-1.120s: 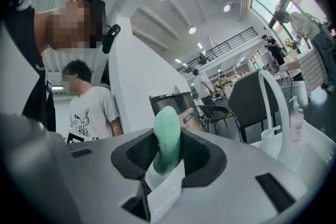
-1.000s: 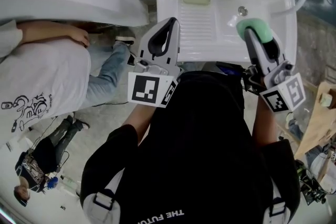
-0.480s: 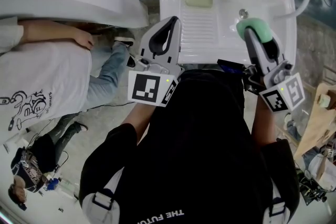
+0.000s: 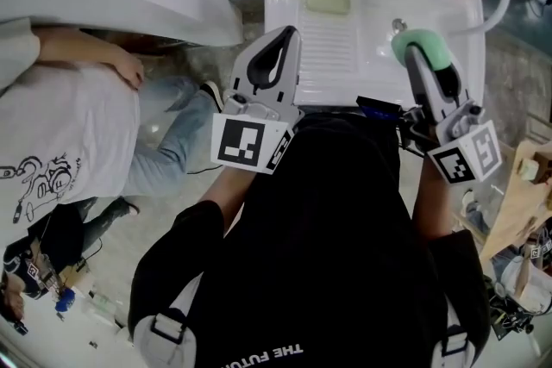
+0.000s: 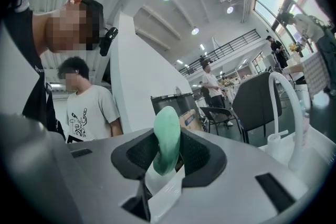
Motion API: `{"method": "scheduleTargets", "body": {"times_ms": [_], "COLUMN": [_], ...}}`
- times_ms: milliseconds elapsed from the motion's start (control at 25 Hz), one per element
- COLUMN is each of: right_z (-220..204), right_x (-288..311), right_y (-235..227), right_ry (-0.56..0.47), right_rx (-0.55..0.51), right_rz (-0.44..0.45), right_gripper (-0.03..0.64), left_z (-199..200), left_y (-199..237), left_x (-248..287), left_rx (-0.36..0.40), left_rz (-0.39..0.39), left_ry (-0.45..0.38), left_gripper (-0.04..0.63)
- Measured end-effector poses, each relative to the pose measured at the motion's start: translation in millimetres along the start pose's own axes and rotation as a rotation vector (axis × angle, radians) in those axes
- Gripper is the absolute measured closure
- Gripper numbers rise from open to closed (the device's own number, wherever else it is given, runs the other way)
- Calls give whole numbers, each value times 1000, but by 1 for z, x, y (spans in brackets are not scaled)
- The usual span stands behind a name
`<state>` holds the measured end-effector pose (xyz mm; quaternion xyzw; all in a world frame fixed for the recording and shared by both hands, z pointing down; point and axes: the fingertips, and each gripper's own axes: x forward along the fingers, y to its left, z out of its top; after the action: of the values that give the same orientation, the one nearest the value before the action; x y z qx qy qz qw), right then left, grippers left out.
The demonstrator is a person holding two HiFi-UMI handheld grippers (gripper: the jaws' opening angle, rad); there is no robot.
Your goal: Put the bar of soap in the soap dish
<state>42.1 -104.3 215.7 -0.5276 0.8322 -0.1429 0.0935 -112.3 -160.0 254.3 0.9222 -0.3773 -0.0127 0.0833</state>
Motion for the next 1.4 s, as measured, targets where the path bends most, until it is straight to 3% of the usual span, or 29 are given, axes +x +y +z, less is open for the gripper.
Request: {"method": "scheduleTargets", "body": {"times_ms": [760,1400], "right_z": [12,9], "right_x": [3,26], "right_y": [-45,-74], "right_ry": [11,62], "right_rx": [28,41], "right_rz": [21,38], "right_gripper": [489,489], "left_z": [1,-7], "left_y": [-12,1], "left_x": [30,48], "left_rx": [15,0], "left_rz": [36,90], "left_ry": [29,57], "left_gripper": [592,592]}}
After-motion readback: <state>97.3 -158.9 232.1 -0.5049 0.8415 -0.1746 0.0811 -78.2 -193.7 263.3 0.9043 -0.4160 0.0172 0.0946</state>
